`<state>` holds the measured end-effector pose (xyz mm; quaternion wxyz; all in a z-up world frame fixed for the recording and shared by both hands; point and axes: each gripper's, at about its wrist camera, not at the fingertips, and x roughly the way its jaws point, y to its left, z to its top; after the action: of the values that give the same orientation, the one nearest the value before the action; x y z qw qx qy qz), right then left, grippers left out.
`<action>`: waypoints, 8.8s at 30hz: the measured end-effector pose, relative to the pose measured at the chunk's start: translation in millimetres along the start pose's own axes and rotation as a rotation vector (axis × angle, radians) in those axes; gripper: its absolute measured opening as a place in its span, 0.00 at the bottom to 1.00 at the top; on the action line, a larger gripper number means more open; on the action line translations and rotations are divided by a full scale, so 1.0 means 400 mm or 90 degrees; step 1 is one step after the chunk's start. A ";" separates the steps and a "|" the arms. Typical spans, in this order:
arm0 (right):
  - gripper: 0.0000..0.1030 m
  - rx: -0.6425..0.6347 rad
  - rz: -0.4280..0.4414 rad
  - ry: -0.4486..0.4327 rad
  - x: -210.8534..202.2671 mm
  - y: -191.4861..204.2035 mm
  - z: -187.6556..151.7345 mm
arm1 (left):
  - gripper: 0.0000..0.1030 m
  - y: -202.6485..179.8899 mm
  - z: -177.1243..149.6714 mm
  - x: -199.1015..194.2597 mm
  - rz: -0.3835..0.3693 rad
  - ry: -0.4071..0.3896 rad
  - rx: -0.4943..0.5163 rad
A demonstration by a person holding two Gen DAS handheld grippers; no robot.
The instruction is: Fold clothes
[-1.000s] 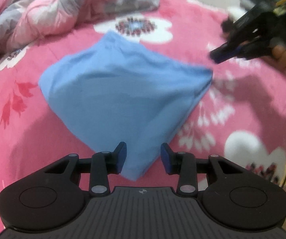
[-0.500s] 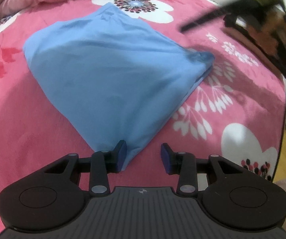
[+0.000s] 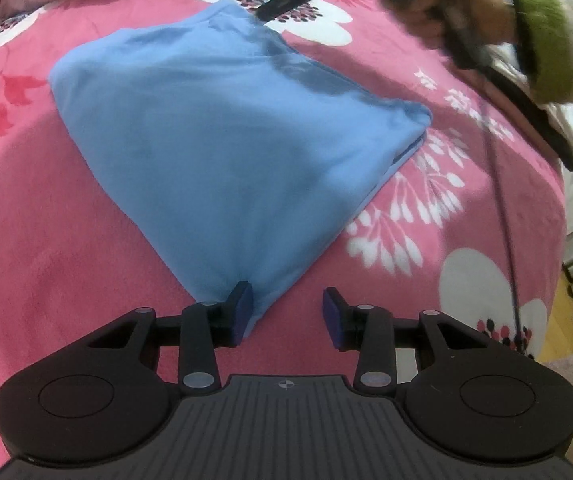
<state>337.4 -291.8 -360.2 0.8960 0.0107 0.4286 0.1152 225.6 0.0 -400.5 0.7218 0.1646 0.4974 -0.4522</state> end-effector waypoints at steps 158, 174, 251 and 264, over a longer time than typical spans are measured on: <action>0.09 0.182 0.190 -0.269 -0.733 0.102 -0.115 | 0.06 -0.288 0.259 -0.436 0.057 -0.455 -0.182; 0.09 0.309 -0.087 -0.300 -1.341 0.123 -0.300 | 0.06 -0.634 0.429 -0.549 -0.189 -0.435 -0.016; 0.28 0.148 -0.181 -0.017 -0.816 -0.810 -0.445 | 0.42 -0.801 0.719 0.325 -0.006 -0.251 -0.188; 0.28 0.206 -0.155 -0.044 -1.095 -0.773 -0.550 | 0.42 -0.800 0.669 0.204 -0.021 -0.243 -0.257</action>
<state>-36.4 -704.6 -200.4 0.9040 0.1064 0.4090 -0.0648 124.6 -395.7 -282.7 0.8131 -0.0791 0.4353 -0.3783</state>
